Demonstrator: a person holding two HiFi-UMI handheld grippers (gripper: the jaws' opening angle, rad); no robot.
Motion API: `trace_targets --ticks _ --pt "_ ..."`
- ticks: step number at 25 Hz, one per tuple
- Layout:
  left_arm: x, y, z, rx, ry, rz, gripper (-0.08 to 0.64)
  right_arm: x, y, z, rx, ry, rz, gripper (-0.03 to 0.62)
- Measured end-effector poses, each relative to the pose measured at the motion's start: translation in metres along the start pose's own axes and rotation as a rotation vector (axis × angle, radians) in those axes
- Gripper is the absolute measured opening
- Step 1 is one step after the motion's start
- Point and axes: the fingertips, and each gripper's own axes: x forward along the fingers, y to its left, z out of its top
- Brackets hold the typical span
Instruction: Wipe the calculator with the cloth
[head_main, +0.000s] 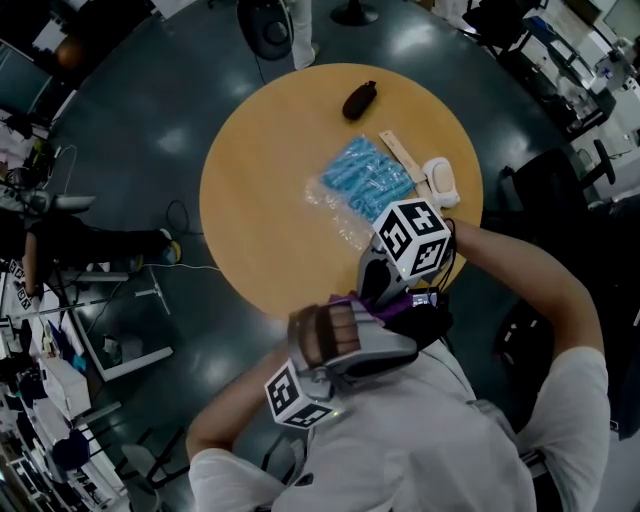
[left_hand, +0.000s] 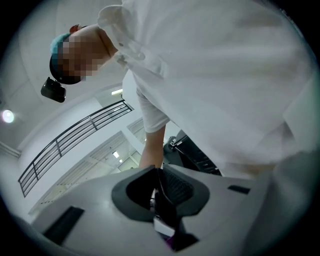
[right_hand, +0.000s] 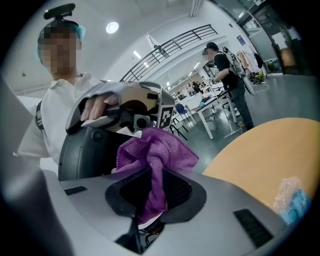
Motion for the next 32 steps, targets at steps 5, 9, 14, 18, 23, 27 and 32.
trace_targets --ticks 5,9,14,18,23,27,32 --pt "-0.004 0.01 0.004 -0.061 -0.02 0.038 0.052 0.011 -0.015 -0.015 0.016 0.022 -0.01 0.071" --pt "-0.01 0.023 0.0 -0.158 -0.028 0.109 0.052 -0.01 -0.065 -0.037 0.006 -0.006 -0.231 0.071" --pt "-0.031 0.055 -0.061 -0.527 0.0 0.316 0.052 -0.085 -0.103 -0.065 0.059 -0.187 -0.589 0.072" --pt "-0.054 0.041 -0.142 -0.681 0.126 0.453 0.052 -0.127 -0.092 -0.086 0.139 -0.4 -0.729 0.071" --pt "-0.075 -0.01 -0.251 -1.021 0.207 0.637 0.052 -0.14 -0.082 -0.119 0.221 -0.512 -0.823 0.072" --pt "-0.079 -0.07 -0.329 -1.123 0.299 0.659 0.052 -0.134 -0.076 -0.135 0.279 -0.565 -0.839 0.072" --pt "-0.09 -0.129 -0.397 -1.322 0.353 0.753 0.052 -0.124 -0.071 -0.146 0.337 -0.663 -0.834 0.072"
